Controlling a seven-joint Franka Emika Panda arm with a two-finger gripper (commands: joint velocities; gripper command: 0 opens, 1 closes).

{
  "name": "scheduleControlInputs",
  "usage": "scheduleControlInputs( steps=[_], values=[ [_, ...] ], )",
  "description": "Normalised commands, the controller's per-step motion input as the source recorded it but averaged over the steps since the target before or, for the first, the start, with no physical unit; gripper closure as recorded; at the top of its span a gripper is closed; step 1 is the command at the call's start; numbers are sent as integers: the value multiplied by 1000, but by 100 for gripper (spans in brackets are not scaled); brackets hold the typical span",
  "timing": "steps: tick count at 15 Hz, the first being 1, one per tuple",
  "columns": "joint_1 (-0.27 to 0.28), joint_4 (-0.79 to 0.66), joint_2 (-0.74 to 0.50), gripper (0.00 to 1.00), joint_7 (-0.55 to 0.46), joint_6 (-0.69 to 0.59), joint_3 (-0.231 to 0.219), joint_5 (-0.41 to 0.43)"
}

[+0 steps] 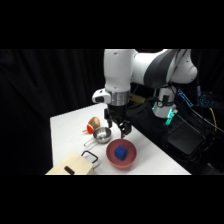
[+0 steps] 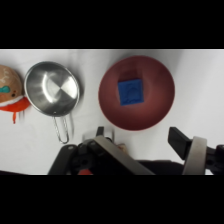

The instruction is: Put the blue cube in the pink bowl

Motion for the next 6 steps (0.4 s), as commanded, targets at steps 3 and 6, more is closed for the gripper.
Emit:
scheduleControlInputs(
  steps=[3, 6],
  values=[
    [8, 417, -221, 0, -76, -643, 32, 37],
    [-9, 536, 37, 0, -71, -570, 16, 22]
  ],
)
